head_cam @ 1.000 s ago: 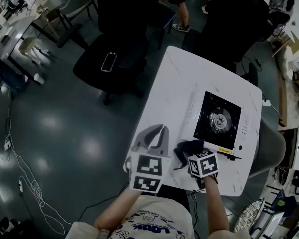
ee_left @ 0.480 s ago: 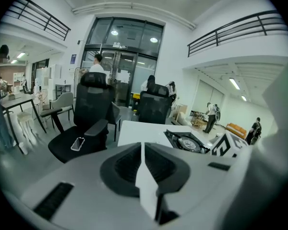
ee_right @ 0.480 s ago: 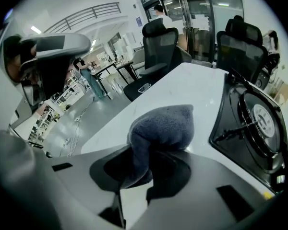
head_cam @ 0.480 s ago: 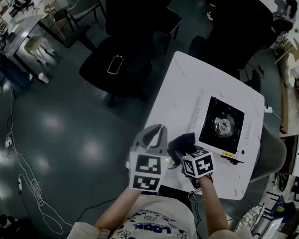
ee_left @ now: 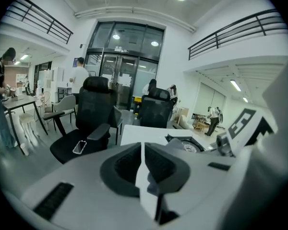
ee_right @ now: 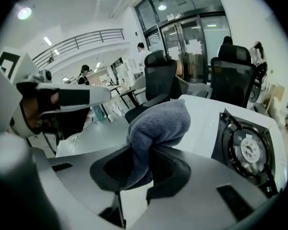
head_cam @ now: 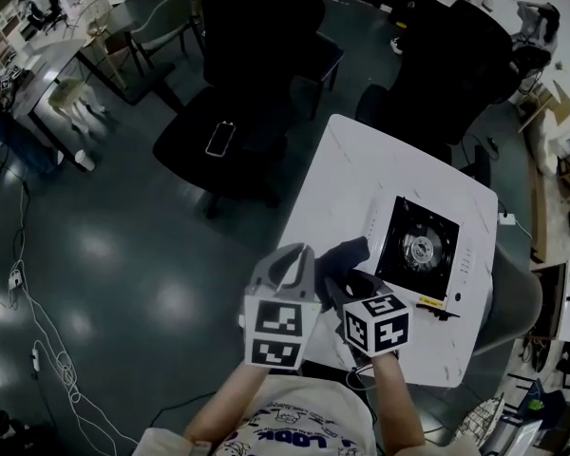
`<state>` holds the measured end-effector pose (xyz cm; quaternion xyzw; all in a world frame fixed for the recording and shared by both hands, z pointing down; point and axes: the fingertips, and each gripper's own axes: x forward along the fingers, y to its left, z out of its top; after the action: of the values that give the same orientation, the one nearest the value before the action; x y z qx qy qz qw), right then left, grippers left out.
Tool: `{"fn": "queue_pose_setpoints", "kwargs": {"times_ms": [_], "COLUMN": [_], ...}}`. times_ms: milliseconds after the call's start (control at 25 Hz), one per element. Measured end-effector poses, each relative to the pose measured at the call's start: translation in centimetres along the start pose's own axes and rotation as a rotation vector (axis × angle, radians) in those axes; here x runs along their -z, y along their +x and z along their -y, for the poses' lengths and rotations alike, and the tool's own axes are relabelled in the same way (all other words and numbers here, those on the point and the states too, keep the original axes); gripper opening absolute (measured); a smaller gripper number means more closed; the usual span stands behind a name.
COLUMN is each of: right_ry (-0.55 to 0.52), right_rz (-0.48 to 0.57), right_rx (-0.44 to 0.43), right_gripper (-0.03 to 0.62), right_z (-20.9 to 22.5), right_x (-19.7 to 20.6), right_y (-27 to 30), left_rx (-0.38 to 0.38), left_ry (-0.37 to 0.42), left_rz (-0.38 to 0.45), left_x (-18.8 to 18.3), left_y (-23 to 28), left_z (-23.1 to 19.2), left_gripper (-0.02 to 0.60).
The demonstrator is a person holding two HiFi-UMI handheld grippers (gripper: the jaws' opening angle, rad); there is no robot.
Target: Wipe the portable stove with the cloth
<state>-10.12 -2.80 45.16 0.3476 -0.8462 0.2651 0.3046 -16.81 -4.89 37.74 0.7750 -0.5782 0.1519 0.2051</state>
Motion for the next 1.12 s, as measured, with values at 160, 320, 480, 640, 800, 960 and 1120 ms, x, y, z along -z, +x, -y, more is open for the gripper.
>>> {"fn": "queue_pose_setpoints", "kwargs": {"times_ms": [160,320,480,640,800,960,1120], "right_ry": [0.013,0.028,0.039,0.056,0.081,0.090,0.098], "right_rz": [0.083,0.125,0.141,0.160,0.183,0.188,0.185], "right_rx": [0.043,0.060,0.076,0.091,0.107,0.115,0.121], "right_gripper": [0.098,0.098,0.098,0.098,0.098,0.098,0.098], "right_z": [0.3,0.6,0.6,0.2,0.1,0.1,0.0], "right_x": [-2.1,-2.8,-2.8,-2.9,-3.1,-2.7,-1.9], "right_y": [-1.8,-3.1,-3.7,-4.2,-4.7,-5.0,-5.1], "left_rx": [0.008,0.018,0.030,0.038,0.045,0.049,0.052], "left_ry": [0.006,0.012,0.018,0.023,0.027,0.031,0.038], "left_rz": [0.011,0.020,0.025,0.027,0.029,0.035,0.038], "left_x": [-0.4,-0.4,-0.3,-0.3,-0.3,-0.3,-0.1], "left_y": [-0.2,-0.3,-0.5,-1.0,-1.4,-1.7,-1.9], "left_z": [0.5,1.2,1.6,1.6,1.7,1.8,2.0], "left_gripper": [0.031,0.031,0.031,0.031,0.031,0.031,0.031]}}
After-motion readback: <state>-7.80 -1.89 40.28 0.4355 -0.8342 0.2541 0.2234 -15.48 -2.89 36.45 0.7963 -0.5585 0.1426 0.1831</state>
